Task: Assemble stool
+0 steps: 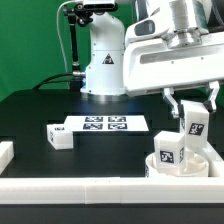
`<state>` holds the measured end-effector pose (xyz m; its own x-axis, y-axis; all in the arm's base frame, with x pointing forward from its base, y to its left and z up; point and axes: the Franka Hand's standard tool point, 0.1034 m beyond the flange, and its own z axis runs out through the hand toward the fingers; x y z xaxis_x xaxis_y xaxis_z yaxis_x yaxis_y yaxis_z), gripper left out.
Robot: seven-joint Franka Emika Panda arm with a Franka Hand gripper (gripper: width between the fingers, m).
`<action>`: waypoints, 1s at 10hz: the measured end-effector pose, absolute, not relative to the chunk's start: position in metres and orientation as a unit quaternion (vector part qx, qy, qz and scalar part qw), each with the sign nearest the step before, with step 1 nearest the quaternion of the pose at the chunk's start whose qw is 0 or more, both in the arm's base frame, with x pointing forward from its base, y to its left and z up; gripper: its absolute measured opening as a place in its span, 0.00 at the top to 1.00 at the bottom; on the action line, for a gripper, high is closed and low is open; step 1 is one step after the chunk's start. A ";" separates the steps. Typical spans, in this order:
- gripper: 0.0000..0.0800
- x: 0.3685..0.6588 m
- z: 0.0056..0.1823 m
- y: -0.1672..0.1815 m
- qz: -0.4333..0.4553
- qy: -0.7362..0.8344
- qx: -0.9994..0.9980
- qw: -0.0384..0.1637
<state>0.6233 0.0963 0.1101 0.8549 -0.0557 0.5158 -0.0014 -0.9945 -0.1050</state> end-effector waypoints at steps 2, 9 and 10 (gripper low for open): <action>0.59 0.623 0.112 0.104 -0.277 0.020 -0.959 0.056; 0.59 0.620 0.104 0.111 -0.274 0.003 -0.960 0.054; 0.59 0.621 0.103 0.108 -0.274 0.004 -0.960 0.053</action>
Offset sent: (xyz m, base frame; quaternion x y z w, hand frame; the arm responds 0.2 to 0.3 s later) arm -0.0018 0.0268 0.0058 0.0076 -0.0090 0.0412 0.9991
